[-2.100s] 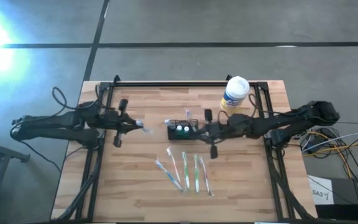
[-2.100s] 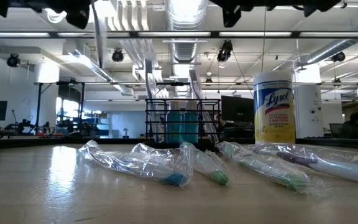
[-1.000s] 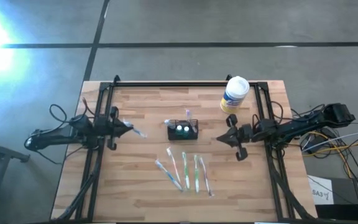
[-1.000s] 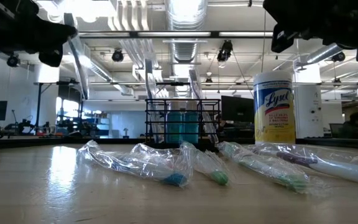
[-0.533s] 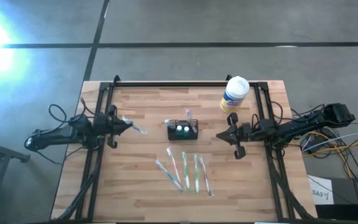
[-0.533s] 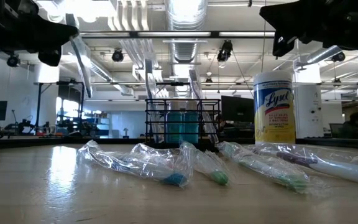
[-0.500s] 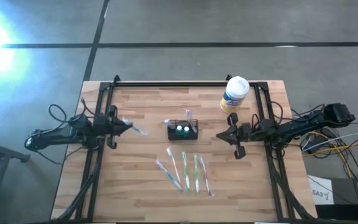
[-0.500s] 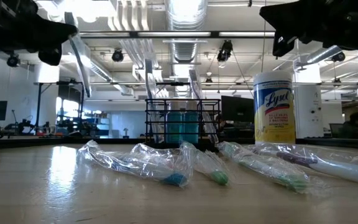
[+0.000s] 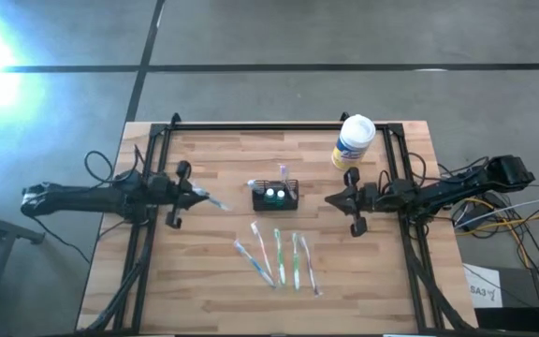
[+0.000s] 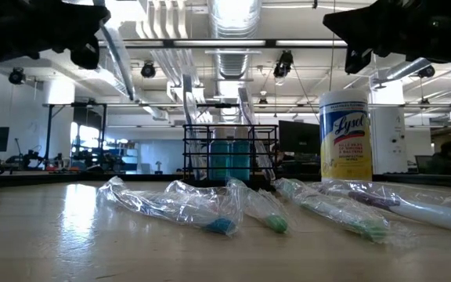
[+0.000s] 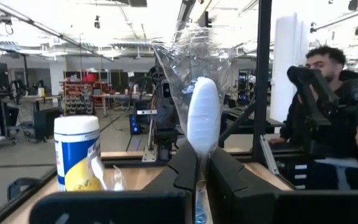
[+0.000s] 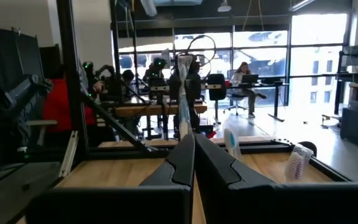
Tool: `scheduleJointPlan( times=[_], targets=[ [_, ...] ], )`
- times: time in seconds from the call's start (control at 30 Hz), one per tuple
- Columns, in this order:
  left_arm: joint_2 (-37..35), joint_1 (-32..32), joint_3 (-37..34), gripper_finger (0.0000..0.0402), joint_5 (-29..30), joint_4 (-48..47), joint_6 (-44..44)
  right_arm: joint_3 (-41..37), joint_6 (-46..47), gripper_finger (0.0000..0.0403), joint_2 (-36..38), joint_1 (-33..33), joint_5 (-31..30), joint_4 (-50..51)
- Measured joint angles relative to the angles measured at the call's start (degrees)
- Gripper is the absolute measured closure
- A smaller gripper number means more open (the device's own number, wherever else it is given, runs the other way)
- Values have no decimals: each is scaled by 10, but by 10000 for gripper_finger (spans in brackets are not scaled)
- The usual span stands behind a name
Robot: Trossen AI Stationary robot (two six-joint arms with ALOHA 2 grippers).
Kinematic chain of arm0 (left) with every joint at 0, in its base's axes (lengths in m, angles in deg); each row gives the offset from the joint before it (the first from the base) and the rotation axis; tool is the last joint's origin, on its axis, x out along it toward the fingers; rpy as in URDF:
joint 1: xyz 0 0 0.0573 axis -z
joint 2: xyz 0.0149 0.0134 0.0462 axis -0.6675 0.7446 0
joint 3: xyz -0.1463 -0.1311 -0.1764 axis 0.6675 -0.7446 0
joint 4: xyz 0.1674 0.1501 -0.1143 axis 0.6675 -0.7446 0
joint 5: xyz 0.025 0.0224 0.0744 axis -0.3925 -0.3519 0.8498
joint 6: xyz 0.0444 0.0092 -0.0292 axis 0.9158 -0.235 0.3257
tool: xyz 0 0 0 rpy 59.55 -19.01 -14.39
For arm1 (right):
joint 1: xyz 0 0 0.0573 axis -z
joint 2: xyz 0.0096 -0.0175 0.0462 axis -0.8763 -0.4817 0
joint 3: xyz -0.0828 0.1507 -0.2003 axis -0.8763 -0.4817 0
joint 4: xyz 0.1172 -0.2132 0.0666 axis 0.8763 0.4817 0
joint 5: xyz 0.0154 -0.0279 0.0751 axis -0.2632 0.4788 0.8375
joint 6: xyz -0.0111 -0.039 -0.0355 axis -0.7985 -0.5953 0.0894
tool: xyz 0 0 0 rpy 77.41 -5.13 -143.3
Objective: Pick & Place toothbrushing station
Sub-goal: Put the right blue toothbrush into the black wire organizer
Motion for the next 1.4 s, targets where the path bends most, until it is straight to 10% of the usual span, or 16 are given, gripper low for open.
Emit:
scheduleJointPlan(
  times=[0.5, 1.4],
  targets=[
    [258, 0, 114, 386, 48, 93, 109, 0, -5, 394, 0, 0, 0, 0],
    [442, -2, 226, 386, 121, 68, 170, 0, -15, 394, 0, 0, 0, 11]
  ],
)
